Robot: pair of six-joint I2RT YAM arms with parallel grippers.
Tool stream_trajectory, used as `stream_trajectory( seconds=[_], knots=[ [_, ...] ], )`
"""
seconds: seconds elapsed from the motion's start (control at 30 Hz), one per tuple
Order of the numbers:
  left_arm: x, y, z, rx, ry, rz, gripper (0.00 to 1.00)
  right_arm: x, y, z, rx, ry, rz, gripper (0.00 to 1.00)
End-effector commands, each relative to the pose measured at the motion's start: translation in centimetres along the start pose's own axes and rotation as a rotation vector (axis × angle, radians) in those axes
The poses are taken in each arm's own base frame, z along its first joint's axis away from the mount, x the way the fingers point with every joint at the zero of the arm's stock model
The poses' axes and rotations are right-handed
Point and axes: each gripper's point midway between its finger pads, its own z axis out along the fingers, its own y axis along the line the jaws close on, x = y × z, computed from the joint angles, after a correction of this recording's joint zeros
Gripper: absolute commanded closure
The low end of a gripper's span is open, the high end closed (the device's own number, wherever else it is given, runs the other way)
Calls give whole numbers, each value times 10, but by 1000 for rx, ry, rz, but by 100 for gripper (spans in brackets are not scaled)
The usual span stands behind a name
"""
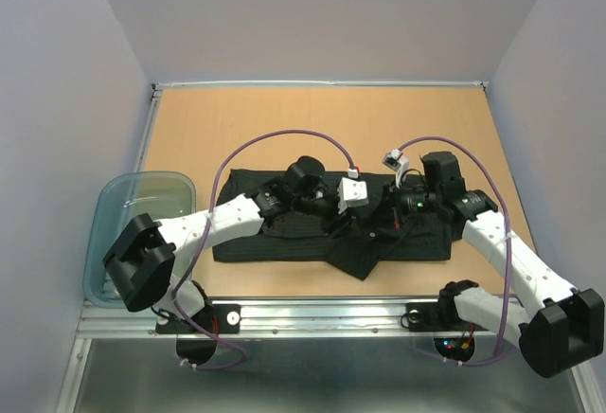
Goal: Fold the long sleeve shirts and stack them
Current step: Fold the shirt
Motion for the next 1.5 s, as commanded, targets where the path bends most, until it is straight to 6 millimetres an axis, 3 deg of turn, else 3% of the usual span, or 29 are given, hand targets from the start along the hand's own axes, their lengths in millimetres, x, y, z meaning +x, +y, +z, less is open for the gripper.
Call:
stream_trajectory(
  seconds=[0.0, 0.07, 0.2, 0.23, 0.27, 0.33, 0.37, 0.4, 0.5, 0.6, 0.7, 0.83, 1.03, 1.2, 1.33, 1.47],
  knots=[
    [-25, -8, 5, 54, -46, 13, 46, -23, 21, -8, -47, -47, -97, 99],
    [-23, -8, 9, 65, -39, -2, 51, -23, 23, -8, -53, -46, -102, 99],
    [-24, -10, 12, 82, -39, -17, 71, -23, 22, -7, -49, -45, -101, 99],
    [-25, -10, 12, 79, -39, -22, 90, -23, 20, -7, -40, -46, -103, 99],
    [-25, -9, 11, 73, -38, -24, 99, -24, 20, -8, -33, -52, -106, 99],
    [-25, -6, 10, 46, -35, -39, 100, -31, 13, -11, 30, -78, -106, 87],
    [-27, -4, 7, 21, -36, -56, 100, -35, 9, -13, 71, -99, -102, 74],
    [-28, -5, 5, 17, -39, -63, 100, -40, 4, -15, 115, -118, -90, 68],
    [-33, -16, -4, 38, -57, -94, 100, -71, -12, -30, 288, -216, -76, 47],
    [-35, -33, -14, 65, -75, -107, 100, -103, -20, -45, 405, -301, -62, 40],
    [-36, -52, -22, 103, -88, -98, 100, -121, -46, -50, 544, -340, 1, 40],
    [-39, -77, -34, 189, -98, -98, 100, -111, -104, -37, 729, -282, 137, 42],
    [-52, -89, -50, 218, -94, -84, 100, -65, -146, -8, 780, -127, 258, 45],
    [-70, -119, -71, 358, -106, -59, 100, -17, -167, 1, 828, -22, 344, 45],
    [-72, -132, -80, 415, -101, -40, 100, -18, -177, -2, 879, -51, 355, 45],
    [-70, -127, -82, 370, -97, -11, 100, -32, -199, 0, 944, -89, 361, 45]
  ],
)
